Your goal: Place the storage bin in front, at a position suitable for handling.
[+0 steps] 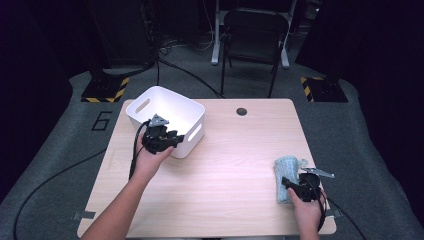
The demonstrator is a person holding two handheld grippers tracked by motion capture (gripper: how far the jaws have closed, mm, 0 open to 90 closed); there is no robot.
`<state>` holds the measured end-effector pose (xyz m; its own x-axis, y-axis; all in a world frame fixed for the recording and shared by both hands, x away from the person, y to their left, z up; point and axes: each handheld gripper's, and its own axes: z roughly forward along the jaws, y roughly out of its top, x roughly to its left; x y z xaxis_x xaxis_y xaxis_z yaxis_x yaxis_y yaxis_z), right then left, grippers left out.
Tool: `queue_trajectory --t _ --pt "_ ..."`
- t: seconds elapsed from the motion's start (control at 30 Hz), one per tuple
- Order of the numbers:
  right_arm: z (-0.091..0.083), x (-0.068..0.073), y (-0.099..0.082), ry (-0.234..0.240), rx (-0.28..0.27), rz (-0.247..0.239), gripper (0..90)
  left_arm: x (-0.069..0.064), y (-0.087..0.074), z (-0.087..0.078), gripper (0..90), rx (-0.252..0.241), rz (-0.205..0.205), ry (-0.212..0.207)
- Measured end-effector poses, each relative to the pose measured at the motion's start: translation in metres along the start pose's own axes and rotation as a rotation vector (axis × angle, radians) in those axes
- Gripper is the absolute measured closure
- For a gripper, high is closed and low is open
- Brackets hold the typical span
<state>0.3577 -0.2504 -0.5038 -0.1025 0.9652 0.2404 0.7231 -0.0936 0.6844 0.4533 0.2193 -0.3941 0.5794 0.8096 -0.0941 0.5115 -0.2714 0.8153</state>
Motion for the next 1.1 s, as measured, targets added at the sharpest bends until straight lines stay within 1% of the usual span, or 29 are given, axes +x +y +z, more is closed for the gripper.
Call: queue_trajectory --t 0.13,0.17,0.2,0.27,0.3,0.37,0.4,0.43,0.6,0.73,0.8,0.87,0.97,1.1 --pt "0.0 0.0 0.0 0.002 -0.001 -0.002 58.3 0.0 0.001 0.003 62.6 0.004 0.003 0.004" --pt "0.0 0.0 0.0 0.003 -0.002 -0.002 58.1 0.0 0.001 0.004 62.7 0.008 0.005 -0.002" --pt "0.001 0.0 0.0 0.004 -0.002 0.002 57.9 0.0 0.0 0.006 63.0 0.001 0.003 0.0" --pt "0.001 0.0 0.0 0.007 -0.001 0.006 57.7 0.001 0.001 0.007 63.5 0.011 0.012 -0.001" --pt "0.001 0.0 0.0 0.008 -0.001 0.007 57.6 0.001 0.001 0.007 64.2 0.011 0.011 0.005" --pt "0.001 0.0 0.0 0.008 0.0 0.007 57.6 0.001 0.002 0.009 65.2 0.016 0.009 0.002" --pt "0.001 -0.001 0.0 0.002 -0.002 -0.007 57.5 0.002 0.001 0.009 65.5 0.019 0.013 0.003" --pt "0.001 0.0 0.0 0.005 0.0 0.007 57.4 0.001 0.001 0.01 65.7 0.016 0.011 0.005" --pt "0.001 0.0 -0.001 0.007 0.0 0.007 57.1 0.0 0.001 0.012 67.4 0.017 0.016 0.01" --pt "0.001 0.0 -0.001 0.008 0.001 0.007 56.9 0.0 0.001 0.013 69.5 0.017 0.018 0.0" --pt "0.001 0.0 -0.001 0.009 0.004 0.011 56.8 -0.001 0.001 0.013 70.2 0.019 0.028 0.004" --pt "0.001 0.0 -0.001 0.011 0.004 0.012 56.6 -0.002 0.001 0.013 71.1 0.019 0.025 0.004" --pt "0.001 0.0 -0.001 0.012 0.001 0.015 56.5 -0.001 0.002 0.012 72.4 0.03 0.034 -0.007" --pt "0.002 -0.001 -0.001 0.014 -0.004 0.013 56.4 -0.003 0.001 0.012 73.6 0.026 0.023 -0.019"
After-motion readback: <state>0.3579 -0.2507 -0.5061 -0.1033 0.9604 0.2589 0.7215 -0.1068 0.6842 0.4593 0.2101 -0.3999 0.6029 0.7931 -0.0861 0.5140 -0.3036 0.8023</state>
